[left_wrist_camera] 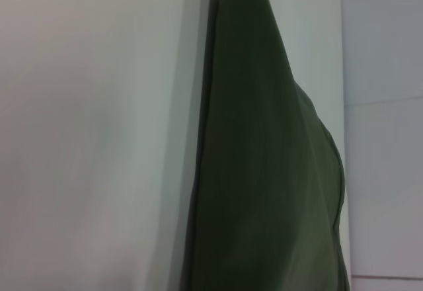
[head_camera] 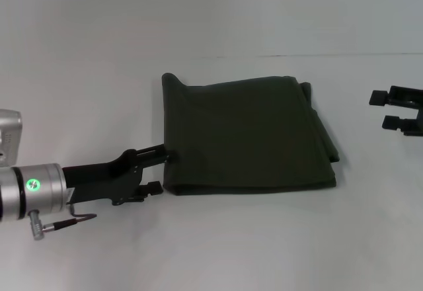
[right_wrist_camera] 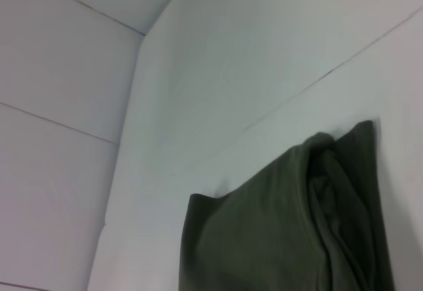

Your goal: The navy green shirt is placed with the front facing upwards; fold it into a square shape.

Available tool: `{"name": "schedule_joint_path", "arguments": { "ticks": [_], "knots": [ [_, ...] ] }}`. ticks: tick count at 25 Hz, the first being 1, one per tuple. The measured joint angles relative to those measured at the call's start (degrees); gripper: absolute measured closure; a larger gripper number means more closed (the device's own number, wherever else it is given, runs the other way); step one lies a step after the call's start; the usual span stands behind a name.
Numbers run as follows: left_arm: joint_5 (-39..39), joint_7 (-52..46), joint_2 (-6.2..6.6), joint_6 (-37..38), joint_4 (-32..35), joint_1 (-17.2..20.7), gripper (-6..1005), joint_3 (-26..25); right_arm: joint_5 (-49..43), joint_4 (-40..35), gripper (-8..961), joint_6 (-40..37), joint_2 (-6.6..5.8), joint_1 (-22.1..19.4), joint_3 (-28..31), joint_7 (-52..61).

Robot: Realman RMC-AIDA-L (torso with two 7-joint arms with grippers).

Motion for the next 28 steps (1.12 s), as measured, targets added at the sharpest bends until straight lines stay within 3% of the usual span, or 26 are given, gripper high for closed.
{"name": "schedule_joint_path", "arguments": {
  "ticks": [7, 28],
  "knots": [
    [-0.15, -0.03, -0.39, -3.16, -1.81, -0.24, 67, 0.02, 0.04, -0.01, 71, -0.52, -1.25, 1.3, 0.97, 1.16],
    [0.05, 1.63, -0.99, -8.66, -4.69, -1.5, 200, 0.29, 0.09, -0.01, 67, -0.79, -1.42, 1.51, 2.29, 1.6]
  ]
}}
